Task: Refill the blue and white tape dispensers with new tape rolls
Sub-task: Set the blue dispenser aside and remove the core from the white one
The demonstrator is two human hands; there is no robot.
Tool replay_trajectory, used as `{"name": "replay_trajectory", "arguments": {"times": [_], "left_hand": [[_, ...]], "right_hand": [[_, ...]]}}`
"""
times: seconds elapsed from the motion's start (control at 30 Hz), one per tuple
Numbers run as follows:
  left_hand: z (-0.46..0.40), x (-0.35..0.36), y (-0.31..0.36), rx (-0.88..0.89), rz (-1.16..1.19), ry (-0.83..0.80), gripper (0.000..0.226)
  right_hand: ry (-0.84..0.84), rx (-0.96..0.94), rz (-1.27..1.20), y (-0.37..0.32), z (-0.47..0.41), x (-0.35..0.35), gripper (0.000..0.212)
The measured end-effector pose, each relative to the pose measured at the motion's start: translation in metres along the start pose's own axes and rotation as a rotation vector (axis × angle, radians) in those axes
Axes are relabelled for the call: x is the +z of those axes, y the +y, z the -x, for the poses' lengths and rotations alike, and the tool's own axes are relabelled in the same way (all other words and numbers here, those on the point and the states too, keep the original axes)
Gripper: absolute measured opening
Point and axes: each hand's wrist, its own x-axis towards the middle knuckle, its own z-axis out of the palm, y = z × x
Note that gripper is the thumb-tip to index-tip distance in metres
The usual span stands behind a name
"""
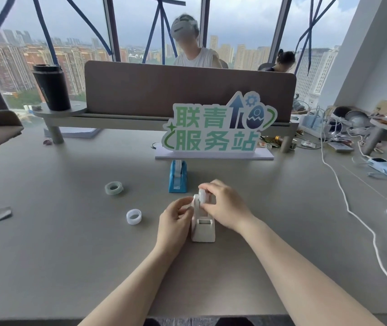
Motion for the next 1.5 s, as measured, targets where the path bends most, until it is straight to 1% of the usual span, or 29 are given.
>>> {"name": "replay_trajectory", "arguments": {"times": [0.07, 0.13, 0.3, 0.5, 0.7, 0.83, 0.97, 1.03, 1.13, 1.2, 1.27, 1.37, 1.5], "left_hand": [[-0.001, 0.001, 0.004, 0.02, 0.024, 0.019, 0.02], [-0.004, 0.0, 0.009, 0.047, 0.02, 0.022, 0.02], [-0.014, -0.004, 0.014, 0.078, -0.035, -0.035, 0.012], [-0.018, -0.005, 0.014, 0.079, -0.048, -0.04, 0.016], [-0.019, -0.011, 0.018, 0.094, -0.001, -0.035, 0.017], [-0.021, -0.017, 0.021, 0.08, 0.055, -0.026, 0.011], [-0.016, -0.023, 0.027, 0.074, 0.141, -0.048, 0.007], [-0.013, -0.026, 0.031, 0.067, 0.175, -0.059, 0.006], [-0.015, -0.03, 0.034, 0.044, 0.197, -0.045, 0.021], [-0.016, -0.034, 0.033, 0.033, 0.199, -0.057, 0.026], [-0.017, -0.038, 0.033, 0.042, 0.179, -0.086, 0.025], [-0.016, -0.044, 0.031, 0.048, 0.16, -0.105, 0.022], [-0.017, -0.05, 0.028, 0.051, 0.167, -0.088, 0.022]], "right_hand": [[0.023, -0.004, -0.028, -0.001, 0.002, 0.0, 0.041], [0.028, -0.008, -0.043, -0.002, 0.004, -0.001, 0.042], [0.007, -0.02, -0.099, 0.0, 0.006, -0.003, 0.049], [0.023, -0.064, -0.134, -0.003, 0.005, -0.004, 0.049], [0.058, -0.115, -0.16, -0.011, 0.001, -0.005, 0.044], [0.091, -0.081, -0.282, -0.014, -0.002, -0.001, 0.037], [0.075, 0.011, -0.429, -0.015, -0.003, 0.002, 0.043], [0.064, 0.031, -0.484, -0.015, -0.004, 0.004, 0.039], [0.017, 0.028, -0.529, -0.015, -0.005, 0.007, 0.033], [-0.014, 0.01, -0.546, -0.017, -0.006, 0.008, 0.029], [-0.025, 0.006, -0.575, -0.019, -0.006, 0.008, 0.022], [-0.036, 0.017, -0.627, -0.024, -0.008, 0.009, 0.019], [0.017, 0.032, -0.619, -0.028, -0.013, 0.019, 0.012]]}}
